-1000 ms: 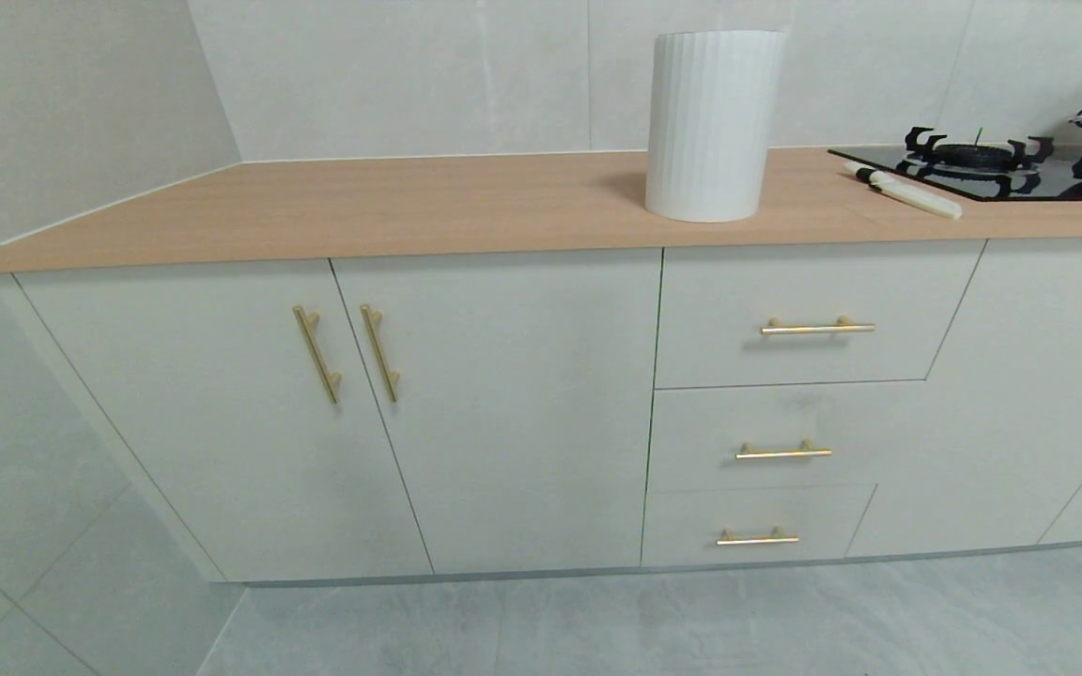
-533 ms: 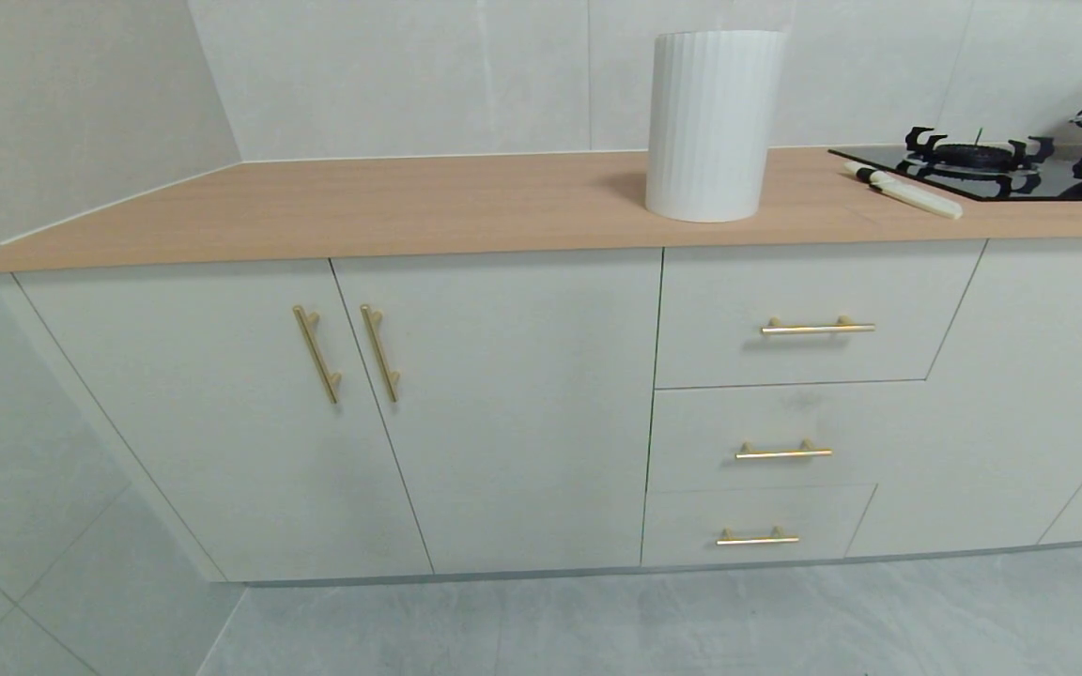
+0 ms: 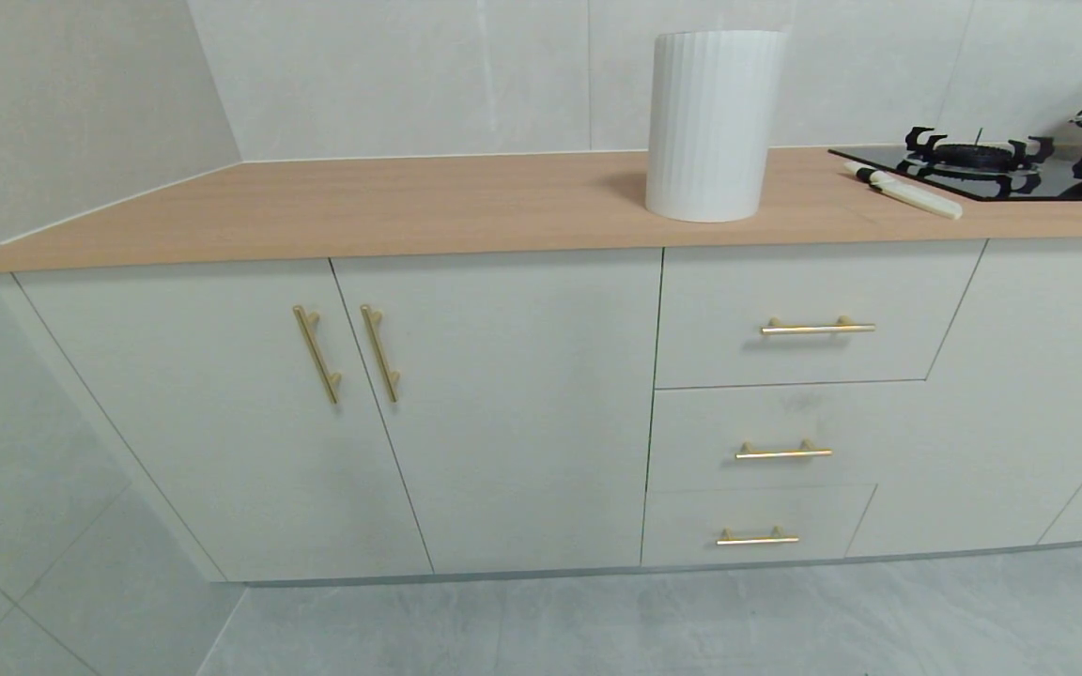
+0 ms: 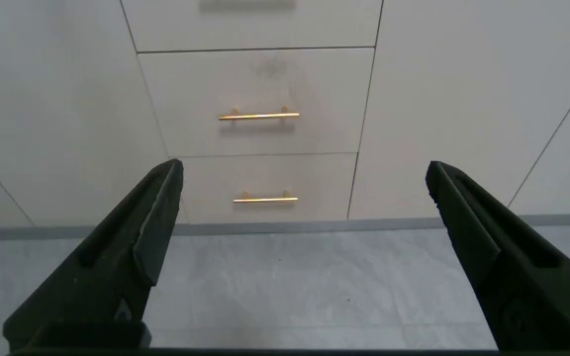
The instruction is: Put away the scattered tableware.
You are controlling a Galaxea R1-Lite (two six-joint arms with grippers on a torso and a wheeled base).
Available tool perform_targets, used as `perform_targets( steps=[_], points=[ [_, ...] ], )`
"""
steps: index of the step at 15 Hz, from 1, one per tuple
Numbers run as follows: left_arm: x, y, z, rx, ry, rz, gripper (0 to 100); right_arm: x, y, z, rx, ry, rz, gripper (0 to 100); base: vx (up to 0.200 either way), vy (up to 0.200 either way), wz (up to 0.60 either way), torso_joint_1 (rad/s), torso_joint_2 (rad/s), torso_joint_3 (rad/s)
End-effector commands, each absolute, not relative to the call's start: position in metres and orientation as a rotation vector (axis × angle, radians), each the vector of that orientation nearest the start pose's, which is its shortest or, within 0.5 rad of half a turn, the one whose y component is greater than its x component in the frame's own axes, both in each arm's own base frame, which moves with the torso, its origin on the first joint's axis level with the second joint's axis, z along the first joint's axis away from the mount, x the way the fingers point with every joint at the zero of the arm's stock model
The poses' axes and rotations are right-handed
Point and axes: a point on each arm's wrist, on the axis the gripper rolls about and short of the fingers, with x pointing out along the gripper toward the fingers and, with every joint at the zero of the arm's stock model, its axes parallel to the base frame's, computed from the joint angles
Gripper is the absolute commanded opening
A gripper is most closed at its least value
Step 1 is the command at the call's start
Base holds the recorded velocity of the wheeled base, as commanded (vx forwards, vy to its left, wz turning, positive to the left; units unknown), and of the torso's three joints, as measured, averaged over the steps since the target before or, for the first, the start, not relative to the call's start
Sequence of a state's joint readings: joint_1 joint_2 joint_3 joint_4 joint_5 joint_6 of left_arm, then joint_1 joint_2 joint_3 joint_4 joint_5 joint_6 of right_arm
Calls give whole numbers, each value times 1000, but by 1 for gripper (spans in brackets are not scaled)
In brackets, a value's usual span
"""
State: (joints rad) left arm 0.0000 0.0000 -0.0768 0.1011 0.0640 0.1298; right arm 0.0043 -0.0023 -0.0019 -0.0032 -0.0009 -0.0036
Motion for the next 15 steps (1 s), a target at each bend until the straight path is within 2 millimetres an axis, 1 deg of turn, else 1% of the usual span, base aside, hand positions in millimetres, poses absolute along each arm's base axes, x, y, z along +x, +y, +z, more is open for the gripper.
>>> perform_targets(
  steps=[1, 10, 15],
  points=[
    [-29, 1, 86, 130, 30, 61, 100, -23, 0, 76, -5, -3, 3, 100, 0, 0, 0, 0, 0, 0],
    [-29, 1, 86, 125, 30, 60, 100, -23, 0, 76, -5, -3, 6, 100, 0, 0, 0, 0, 0, 0],
    [-29, 1, 86, 122, 30, 60, 100, -23, 0, 76, -5, -3, 8, 100, 200, 0, 0, 2, 1, 2]
  ],
)
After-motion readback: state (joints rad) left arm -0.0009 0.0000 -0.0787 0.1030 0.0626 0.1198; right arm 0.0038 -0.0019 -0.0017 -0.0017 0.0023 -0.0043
